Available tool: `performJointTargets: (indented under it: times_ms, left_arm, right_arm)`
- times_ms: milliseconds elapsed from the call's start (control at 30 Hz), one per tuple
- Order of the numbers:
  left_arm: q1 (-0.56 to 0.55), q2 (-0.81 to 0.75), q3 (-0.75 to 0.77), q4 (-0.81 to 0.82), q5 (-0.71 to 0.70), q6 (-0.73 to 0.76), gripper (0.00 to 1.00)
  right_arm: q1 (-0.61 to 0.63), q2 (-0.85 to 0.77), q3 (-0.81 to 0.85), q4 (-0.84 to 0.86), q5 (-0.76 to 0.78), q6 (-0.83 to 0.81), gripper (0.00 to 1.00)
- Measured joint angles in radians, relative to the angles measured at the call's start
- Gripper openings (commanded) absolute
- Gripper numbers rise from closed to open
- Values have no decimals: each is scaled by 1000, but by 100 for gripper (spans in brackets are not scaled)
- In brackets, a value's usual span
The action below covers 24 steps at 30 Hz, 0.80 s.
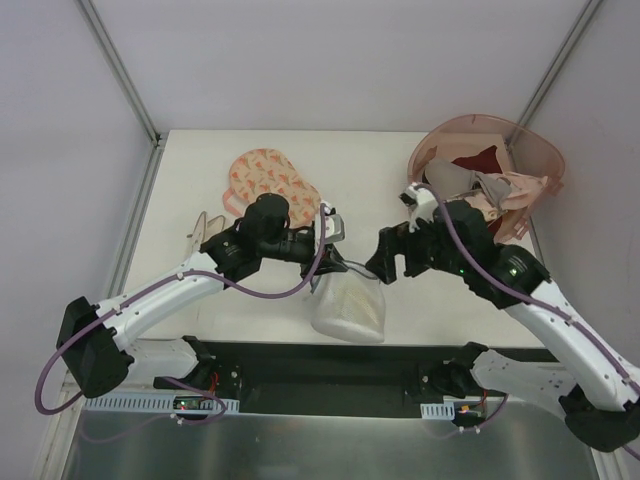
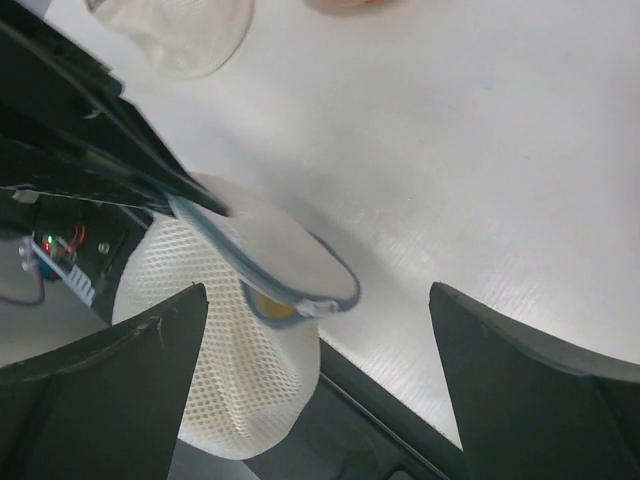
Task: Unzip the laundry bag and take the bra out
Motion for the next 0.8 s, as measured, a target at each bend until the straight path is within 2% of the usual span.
performJointTargets:
  times_ms: [133,233,433,533,567,633,700,733,767,800]
  left_arm:
    - [0,-21,-26,18,-11,-1,0]
    - [0,-53,-64,42,-31,-2,0]
    - [0,-72,-95,87,-55,-8,0]
    - [0,-72,-101,95,-54,-12,0]
    - [0,-72,-103,99,-55,-13,0]
    - [0,-71,-103,114,-55,-18,0]
    - [0,-69,-103,124,-55,-27,0]
    - [0,-67,-103,129,-55,-30,0]
    - [0,-66,-104,133,-55,-32,5]
    - [0,-66,-106,138,-55,-32,19]
  right_arm:
    - [-87,-178,-146,51,31,89,97]
    - [-103,-300,-313,149,-8,165,99]
    - [-84,-438,-705,430,-106,361,87]
    - [-45,-473,-761,478,-100,412,68]
    - [-35,-473,-762,491,-99,419,53]
    - [-14,-469,-760,533,-90,427,37]
    - [5,-449,-751,554,-79,428,13]
    - [15,-432,-740,556,-68,425,6]
    - [25,-410,-725,556,-60,417,1]
    - [35,-387,-702,544,-46,407,1]
